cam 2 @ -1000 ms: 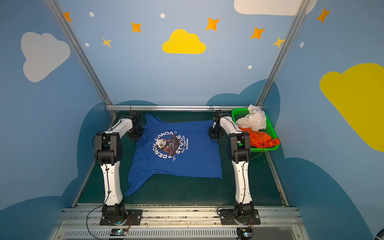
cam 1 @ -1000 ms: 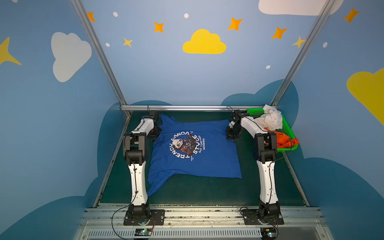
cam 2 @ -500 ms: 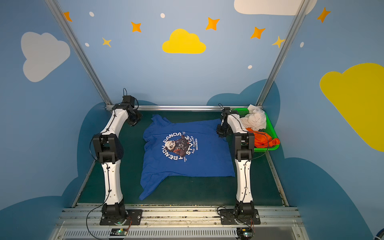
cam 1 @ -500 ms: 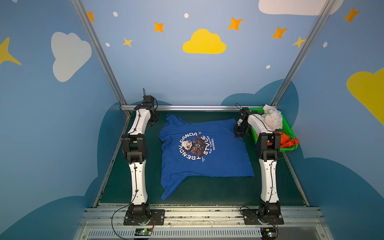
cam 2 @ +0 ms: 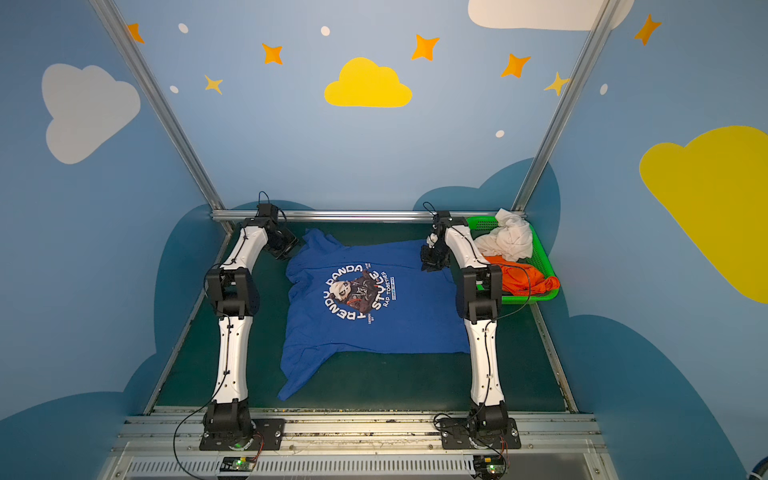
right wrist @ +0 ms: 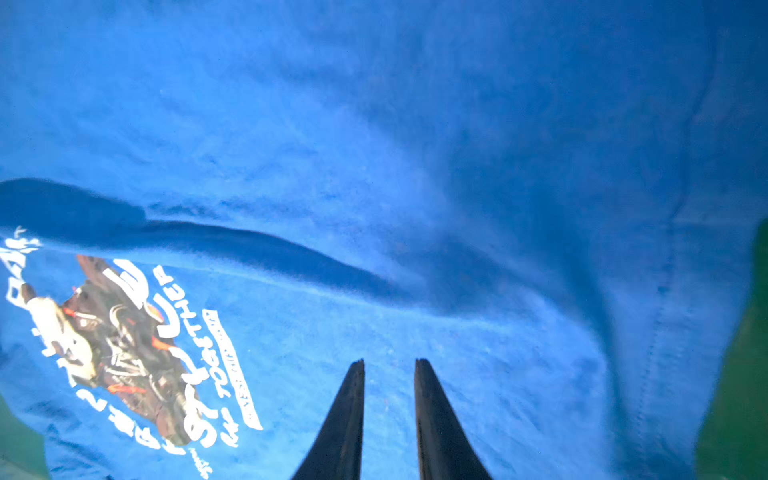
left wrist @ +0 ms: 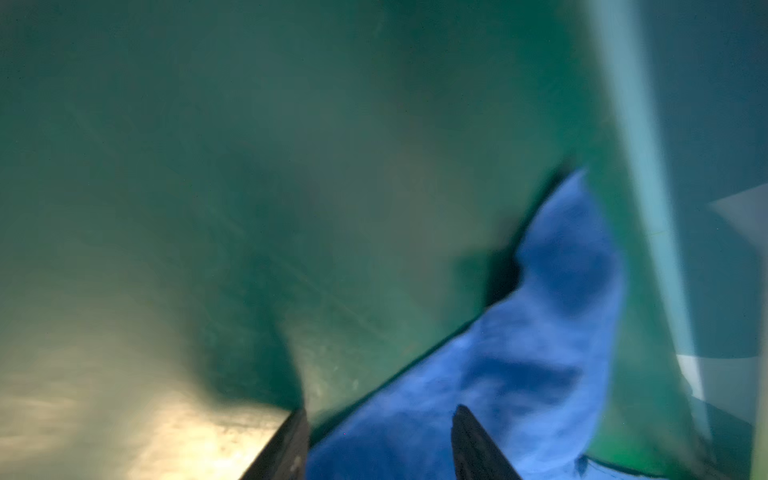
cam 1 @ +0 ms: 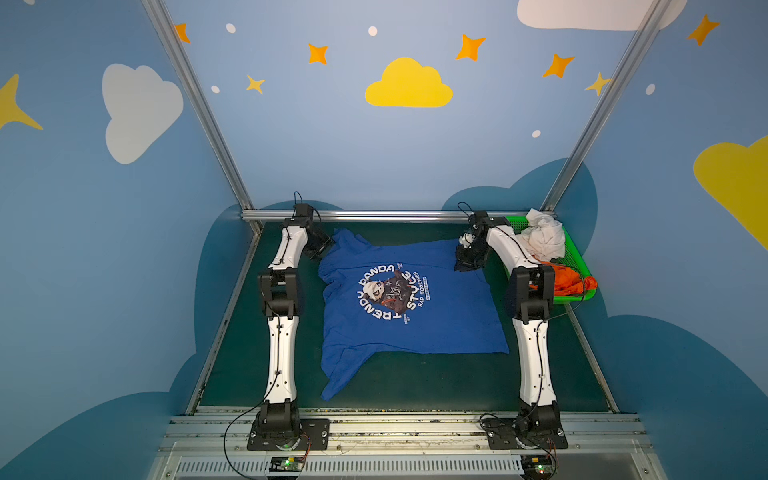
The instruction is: Fold and stack the t-shirts
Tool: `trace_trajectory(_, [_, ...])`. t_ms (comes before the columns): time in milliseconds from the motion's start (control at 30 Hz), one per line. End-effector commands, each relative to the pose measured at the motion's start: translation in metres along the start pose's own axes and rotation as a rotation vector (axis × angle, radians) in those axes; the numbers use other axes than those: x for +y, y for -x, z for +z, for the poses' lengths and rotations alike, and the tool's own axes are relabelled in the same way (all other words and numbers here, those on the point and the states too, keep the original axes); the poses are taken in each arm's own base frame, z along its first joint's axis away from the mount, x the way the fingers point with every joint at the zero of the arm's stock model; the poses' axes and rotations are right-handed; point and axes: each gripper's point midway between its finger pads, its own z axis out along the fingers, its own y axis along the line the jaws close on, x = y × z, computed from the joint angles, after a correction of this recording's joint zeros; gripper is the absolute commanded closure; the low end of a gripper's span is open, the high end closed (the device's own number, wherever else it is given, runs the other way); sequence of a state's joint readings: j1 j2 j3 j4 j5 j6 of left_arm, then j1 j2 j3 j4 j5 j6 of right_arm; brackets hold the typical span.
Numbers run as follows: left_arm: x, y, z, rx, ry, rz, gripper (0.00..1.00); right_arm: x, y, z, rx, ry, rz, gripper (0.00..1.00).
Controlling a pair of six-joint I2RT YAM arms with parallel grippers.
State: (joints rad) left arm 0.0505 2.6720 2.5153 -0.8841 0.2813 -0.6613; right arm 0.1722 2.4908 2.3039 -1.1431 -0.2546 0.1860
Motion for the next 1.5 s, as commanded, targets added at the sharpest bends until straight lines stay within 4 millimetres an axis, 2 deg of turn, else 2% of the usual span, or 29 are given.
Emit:
trace_trajectory(0, [0.009, -0.036, 0.018, 0.125, 0.021, 0.028, 0.40, 0.019, 0.001, -0.030, -0.033, 0.050, -0.030, 0.75])
trace_trajectory(100, [0.003, -0.051, 0.022, 0.150, 0.032, 0.086, 0.40, 0.025, 0.001, -0.032, -0.038, 0.064, -0.038, 0.75])
trace_trajectory(267, [0.026, -0.053, 0.026, 0.116, 0.207, 0.140, 0.45, 0.033, -0.003, -0.033, -0.033, 0.074, -0.054, 0.75])
trace_trajectory(433, [0.045, -0.053, 0.016, 0.065, 0.388, 0.261, 0.53, 0.035, -0.010, -0.034, -0.025, 0.072, -0.062, 0.75])
trace_trajectory(467, [0.046, -0.054, 0.016, 0.064, 0.404, 0.277, 0.56, 0.035, -0.011, -0.035, -0.025, 0.072, -0.062, 0.75])
trace_trajectory(600, [0.057, -0.052, 0.013, 0.058, 0.452, 0.295, 0.82, 0.034, -0.016, -0.037, -0.027, 0.071, -0.057, 0.75])
trace_trajectory(667, [0.060, -0.043, 0.008, 0.033, 0.468, 0.284, 0.90, 0.034, -0.019, -0.037, -0.023, 0.069, -0.059, 0.74])
trace_trajectory(900, [0.053, 0.000, -0.005, -0.081, 0.379, 0.226, 0.90, 0.031, -0.033, -0.020, 0.022, 0.066, -0.042, 0.75])
trace_trajectory(1067, [0.037, 0.024, 0.002, -0.128, 0.242, 0.195, 0.90, 0.033, -0.043, -0.010, 0.048, 0.070, -0.036, 0.76])
trace_trajectory(1333, [0.024, 0.052, 0.006, -0.206, 0.132, 0.145, 0.87, 0.040, -0.048, -0.012, 0.051, 0.075, -0.044, 0.76])
trace_trajectory(1467, [0.008, 0.066, 0.011, -0.247, 0.041, 0.133, 0.88, 0.050, -0.053, -0.015, 0.055, 0.091, -0.060, 0.76])
